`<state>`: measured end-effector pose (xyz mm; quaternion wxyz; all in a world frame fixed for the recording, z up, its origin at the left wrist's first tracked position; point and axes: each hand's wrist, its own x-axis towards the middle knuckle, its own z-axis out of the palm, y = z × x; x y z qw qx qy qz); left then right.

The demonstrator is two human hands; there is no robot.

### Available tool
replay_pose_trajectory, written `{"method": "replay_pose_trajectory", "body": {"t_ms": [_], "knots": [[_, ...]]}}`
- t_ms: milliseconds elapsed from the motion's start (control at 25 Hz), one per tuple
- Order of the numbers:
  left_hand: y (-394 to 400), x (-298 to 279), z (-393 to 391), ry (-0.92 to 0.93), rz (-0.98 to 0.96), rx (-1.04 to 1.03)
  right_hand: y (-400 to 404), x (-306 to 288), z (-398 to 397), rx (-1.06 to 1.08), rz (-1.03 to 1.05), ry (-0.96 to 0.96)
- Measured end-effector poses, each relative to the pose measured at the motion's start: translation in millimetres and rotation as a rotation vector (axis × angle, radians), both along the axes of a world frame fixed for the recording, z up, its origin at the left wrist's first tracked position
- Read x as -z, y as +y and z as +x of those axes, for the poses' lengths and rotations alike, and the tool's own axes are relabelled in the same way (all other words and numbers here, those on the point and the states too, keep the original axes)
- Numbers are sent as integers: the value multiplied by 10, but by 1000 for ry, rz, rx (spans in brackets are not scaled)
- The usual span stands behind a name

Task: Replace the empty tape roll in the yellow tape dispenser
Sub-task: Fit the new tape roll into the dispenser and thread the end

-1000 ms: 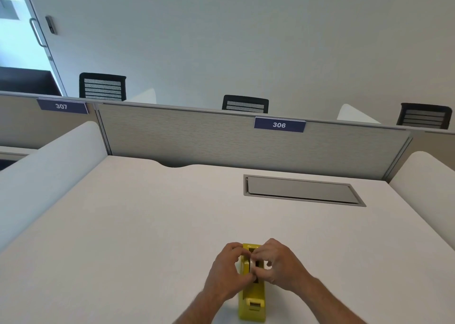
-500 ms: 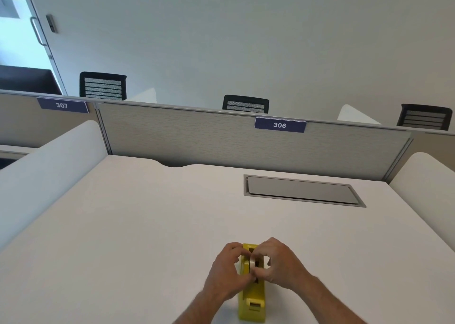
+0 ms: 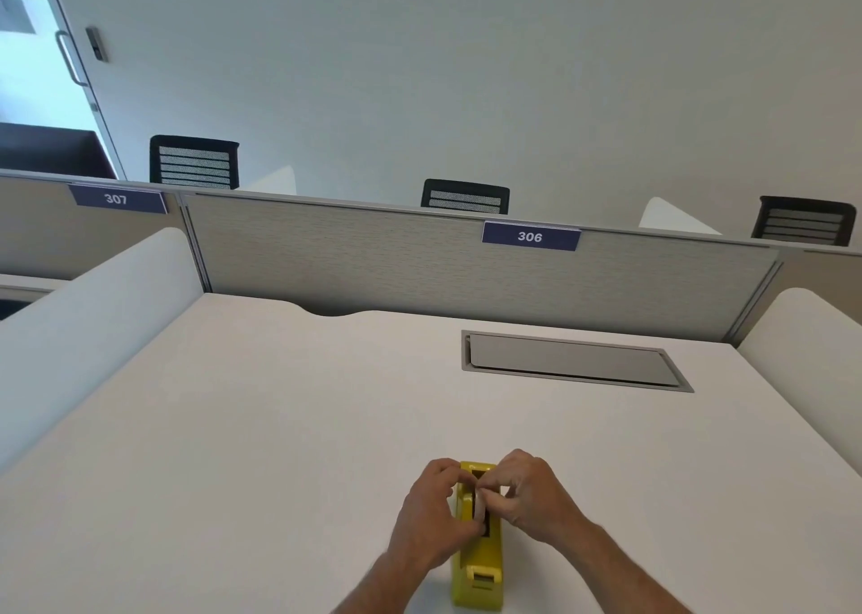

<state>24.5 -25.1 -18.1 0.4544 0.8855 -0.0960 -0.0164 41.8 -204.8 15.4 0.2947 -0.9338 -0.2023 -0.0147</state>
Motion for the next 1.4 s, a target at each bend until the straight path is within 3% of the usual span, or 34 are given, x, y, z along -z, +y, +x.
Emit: {"method": "replay_pose_trajectory", "body": {"t_ms": [760, 1400], "knots": [[-1, 28, -9, 20, 2, 6, -11, 22, -35, 8, -46, 24], [-6, 1, 0, 35, 17, 2, -22, 34, 8, 47, 54, 42]]}}
